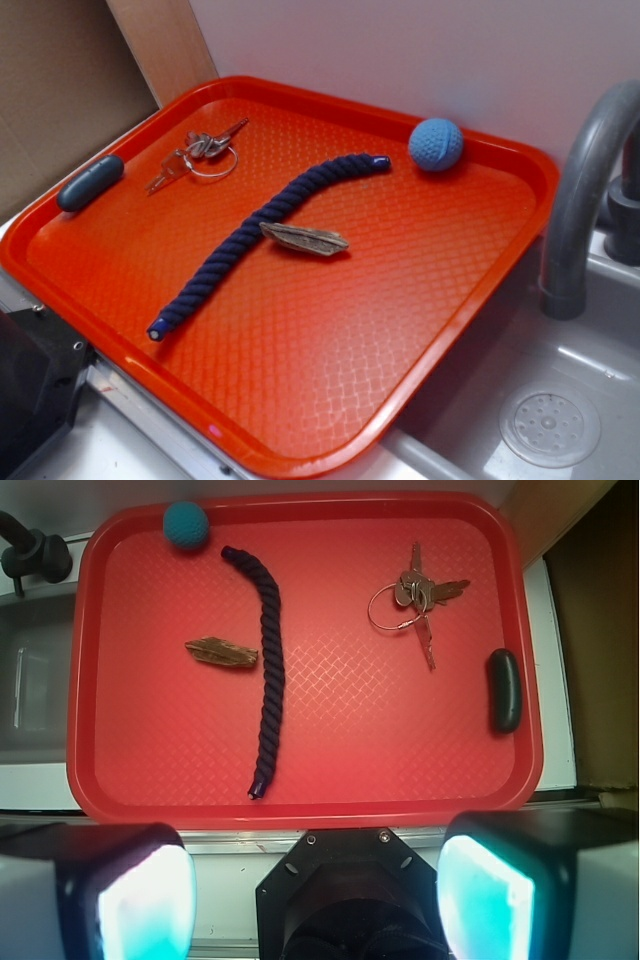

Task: Grab the blue ball.

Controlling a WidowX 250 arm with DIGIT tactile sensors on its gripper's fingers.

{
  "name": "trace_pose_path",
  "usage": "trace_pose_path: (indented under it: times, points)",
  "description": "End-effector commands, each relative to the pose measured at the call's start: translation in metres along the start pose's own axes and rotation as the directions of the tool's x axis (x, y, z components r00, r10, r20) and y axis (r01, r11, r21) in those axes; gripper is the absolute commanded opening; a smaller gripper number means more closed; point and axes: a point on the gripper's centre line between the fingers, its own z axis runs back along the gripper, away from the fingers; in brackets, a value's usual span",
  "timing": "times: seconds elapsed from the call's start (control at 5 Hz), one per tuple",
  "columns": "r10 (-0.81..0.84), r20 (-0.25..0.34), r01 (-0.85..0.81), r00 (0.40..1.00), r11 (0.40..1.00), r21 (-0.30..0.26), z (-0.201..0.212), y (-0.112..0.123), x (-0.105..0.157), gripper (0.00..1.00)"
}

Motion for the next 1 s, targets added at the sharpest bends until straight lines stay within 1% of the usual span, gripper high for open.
trace_pose_path:
  times: [0.0,0.2,0.4,0.6,0.8]
  points:
    - [0.000,0.000,0.000,1.000,1.000,0.000,0.000,0.000,0.000,1.00]
    - [-0.041,-0.032,0.040,0.999,0.998,-0.039,-0.041,-0.026,0.045,1.00]
    - [-0.119,0.066,0.127,0.991,0.983,-0.132,-0.078,-0.065,0.089,1.00]
    - [-0.156,0.156,0.179,0.975,0.973,-0.148,-0.125,-0.101,0.133,1.00]
    - [-0.171,0.122,0.173,0.978,0.985,-0.004,-0.170,-0.116,0.178,1.00]
